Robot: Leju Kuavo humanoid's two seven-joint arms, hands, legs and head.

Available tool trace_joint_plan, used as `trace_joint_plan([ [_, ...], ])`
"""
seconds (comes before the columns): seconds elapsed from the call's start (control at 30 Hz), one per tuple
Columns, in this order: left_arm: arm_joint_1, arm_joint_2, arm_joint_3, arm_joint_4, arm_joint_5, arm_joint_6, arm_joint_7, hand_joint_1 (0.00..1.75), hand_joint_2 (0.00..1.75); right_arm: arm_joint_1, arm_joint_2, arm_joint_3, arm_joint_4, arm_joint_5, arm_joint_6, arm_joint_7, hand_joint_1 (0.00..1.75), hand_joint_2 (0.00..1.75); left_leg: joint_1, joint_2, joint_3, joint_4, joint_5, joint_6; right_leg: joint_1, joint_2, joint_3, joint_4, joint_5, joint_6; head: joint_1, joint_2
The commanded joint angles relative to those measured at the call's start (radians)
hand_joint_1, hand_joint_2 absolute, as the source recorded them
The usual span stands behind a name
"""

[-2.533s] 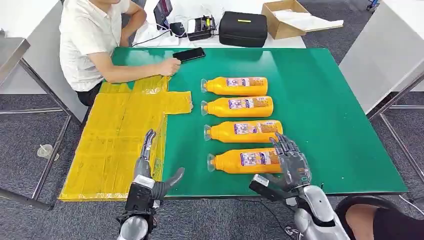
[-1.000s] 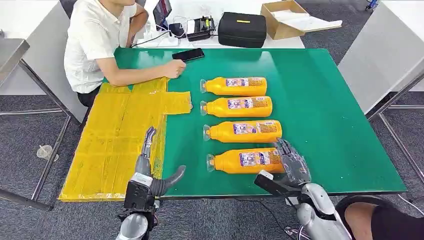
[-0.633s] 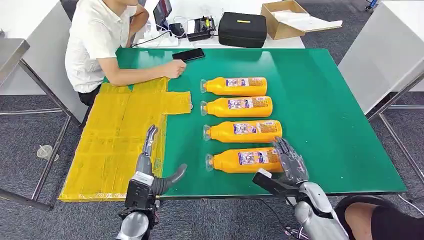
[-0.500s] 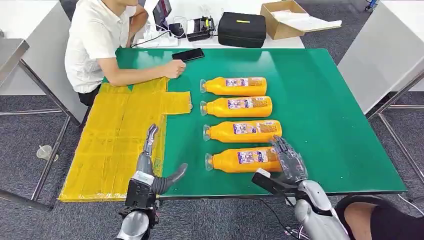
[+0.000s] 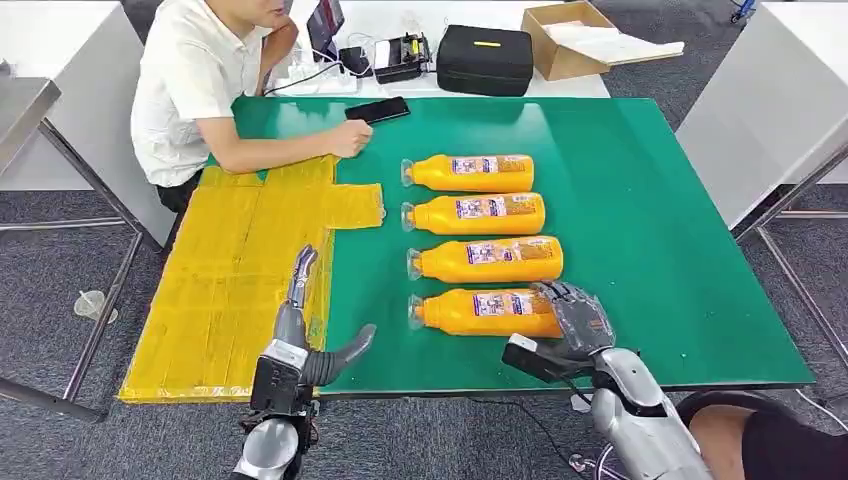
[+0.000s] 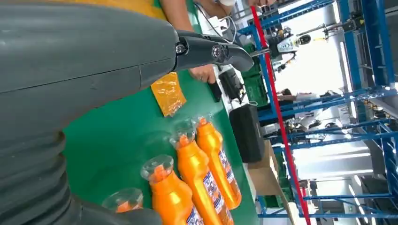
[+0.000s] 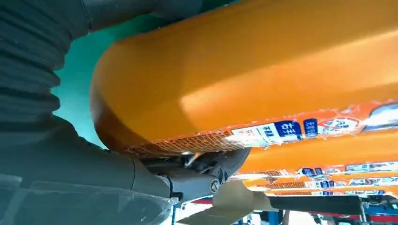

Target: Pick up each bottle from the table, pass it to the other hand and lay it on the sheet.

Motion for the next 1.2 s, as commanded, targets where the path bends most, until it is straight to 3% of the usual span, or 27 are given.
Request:
trace_joint_plan([
  [0.03,-0.034,-0.017,-0.004,0.063,0.006,0.001,-0.001,0.00,1.75,0.010,-0.032,0.052,0.101,0.006,0.029,0.022,1.75,1.75,0.002,-0.002,0.004,0.000,-0.002,0.000,0.002,-0.003,0.006,-0.001,-0.002,-0.004,0.000,0.000],
  [0.4,-0.030,-0.017,-0.002,0.060,0.009,0.002,-0.005,0.00,1.75,0.049,-0.028,0.032,0.090,-0.010,0.041,0.032,1.75,1.75,0.001,-0.003,0.005,-0.001,-0.001,0.000,0.002,-0.004,0.006,-0.002,-0.002,-0.003,0.000,0.000],
  [0.53,-0.041,-0.019,-0.002,0.075,0.020,-0.005,-0.012,0.00,1.75,0.070,-0.011,-0.014,0.076,-0.178,0.103,-0.079,1.75,1.75,0.002,-0.004,0.007,-0.001,-0.001,0.000,0.002,-0.005,0.009,-0.002,-0.002,-0.004,0.000,0.000],
  [0.7,-0.062,-0.036,0.022,0.106,0.312,-0.243,0.033,0.00,1.75,0.074,0.014,-0.040,0.016,-0.373,0.161,-0.225,1.75,1.75,0.002,-0.001,0.009,0.000,-0.002,0.000,0.002,-0.003,0.009,-0.002,-0.002,-0.004,0.000,0.000],
  [0.8,-0.064,-0.035,0.019,0.110,0.333,-0.260,0.041,0.00,1.75,0.067,0.023,-0.036,0.007,-0.381,0.166,-0.228,1.75,1.75,0.002,0.000,0.010,0.000,-0.002,0.000,0.003,-0.002,0.010,-0.001,-0.002,-0.005,0.000,0.000],
  [0.9,-0.038,-0.025,0.025,0.126,0.589,-0.410,0.128,0.00,1.75,0.067,0.058,-0.052,-0.040,-0.444,0.149,-0.307,1.75,1.75,0.001,0.002,0.010,0.000,-0.002,0.000,0.002,0.000,0.009,-0.001,-0.001,-0.004,0.000,0.000],
  [1.2,-0.015,0.006,-0.007,0.116,0.723,-0.472,0.152,0.00,1.75,0.073,0.096,-0.086,-0.082,-0.483,0.128,-0.352,1.75,1.75,0.001,0.002,0.008,0.000,-0.003,0.000,0.002,0.000,0.009,-0.001,-0.002,-0.004,0.000,0.000],
])
